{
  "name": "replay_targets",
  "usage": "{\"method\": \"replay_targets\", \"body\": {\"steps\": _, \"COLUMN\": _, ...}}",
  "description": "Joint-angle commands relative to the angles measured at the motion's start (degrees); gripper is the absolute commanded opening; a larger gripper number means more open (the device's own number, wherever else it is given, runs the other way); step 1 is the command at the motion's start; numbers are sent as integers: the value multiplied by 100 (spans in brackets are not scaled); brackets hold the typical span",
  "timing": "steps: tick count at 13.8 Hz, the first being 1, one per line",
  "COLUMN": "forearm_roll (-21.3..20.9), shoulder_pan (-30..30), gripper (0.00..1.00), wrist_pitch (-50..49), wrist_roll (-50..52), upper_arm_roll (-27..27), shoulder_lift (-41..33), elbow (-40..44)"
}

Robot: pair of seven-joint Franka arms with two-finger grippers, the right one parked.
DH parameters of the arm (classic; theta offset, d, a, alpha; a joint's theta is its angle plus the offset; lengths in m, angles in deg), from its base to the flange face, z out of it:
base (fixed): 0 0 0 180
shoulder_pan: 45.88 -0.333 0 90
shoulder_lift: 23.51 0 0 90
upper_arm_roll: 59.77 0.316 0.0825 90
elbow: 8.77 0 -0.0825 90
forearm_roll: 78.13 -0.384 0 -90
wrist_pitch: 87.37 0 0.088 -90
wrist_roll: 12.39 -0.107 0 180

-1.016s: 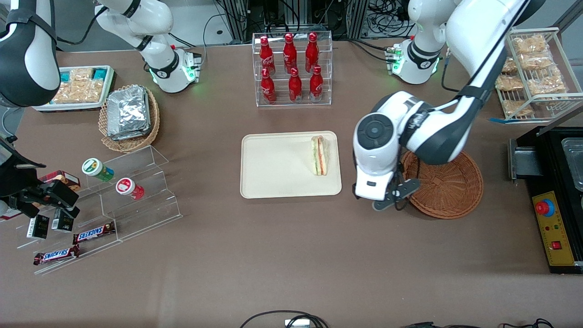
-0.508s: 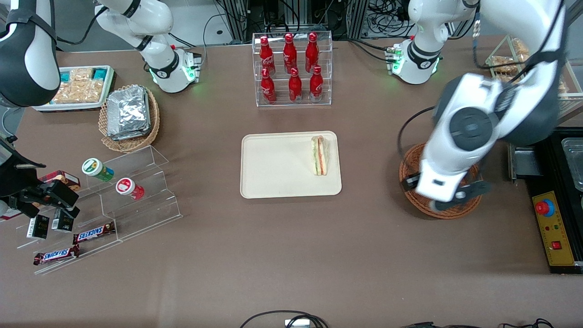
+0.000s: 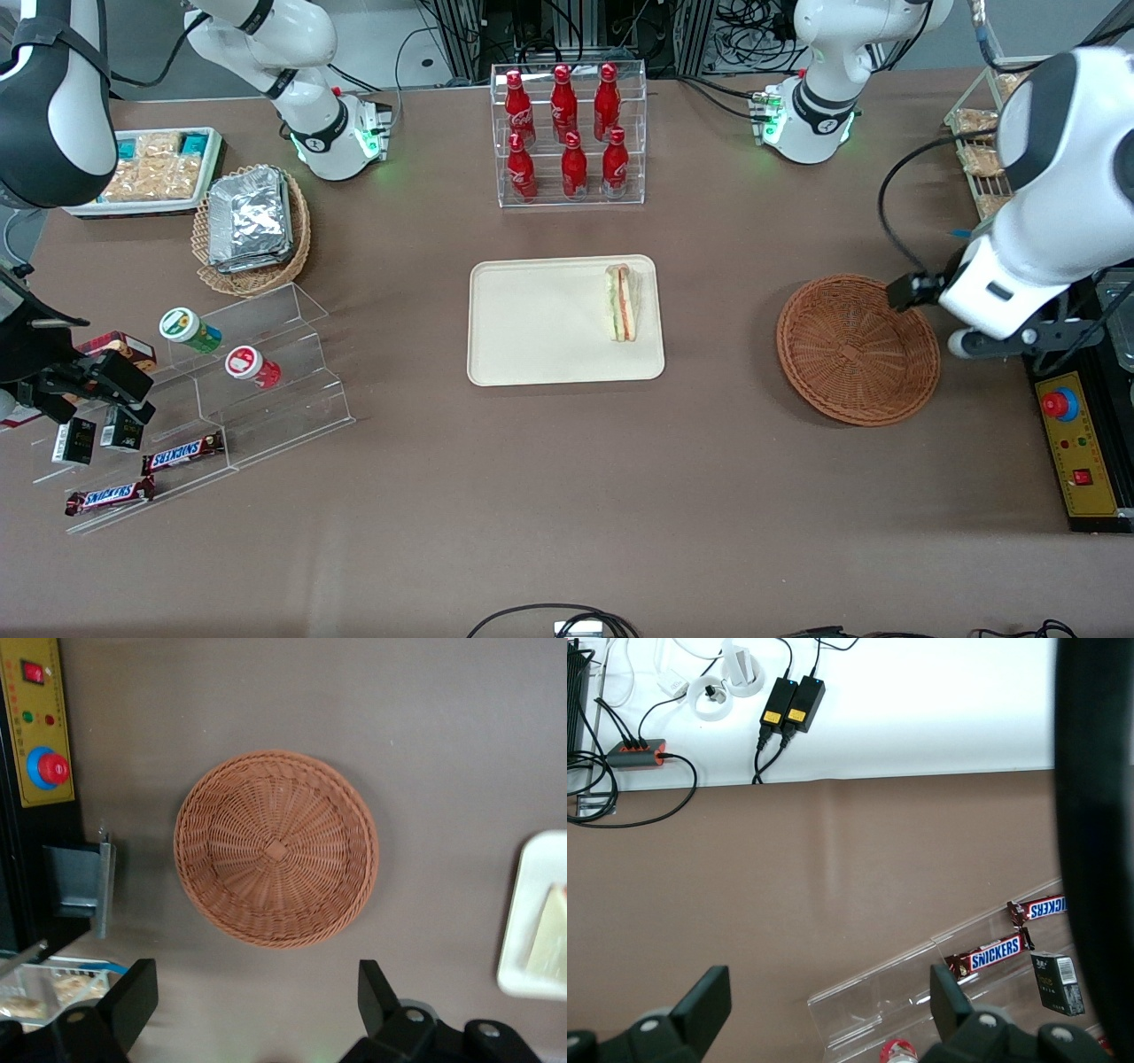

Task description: Place sandwich from basket to tray

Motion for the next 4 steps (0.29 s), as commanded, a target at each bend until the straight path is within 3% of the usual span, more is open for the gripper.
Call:
{"method": "replay_targets", "body": {"steps": 1, "forearm_roll": 347, "shoulder_pan": -39, "gripper": 100, "wrist_pitch": -92, "wrist_roll": -1130, "upper_arm_roll": 287, "shoulder_lift": -357, "elbow": -159}}
{"method": "replay_targets", "body": {"steps": 4, "forearm_roll": 374, "shoulder_pan": -39, "gripper": 100, "wrist_pitch": -163, "wrist_roll": -1433, "upper_arm_roll": 306, "shoulder_lift": -516, "elbow": -151}}
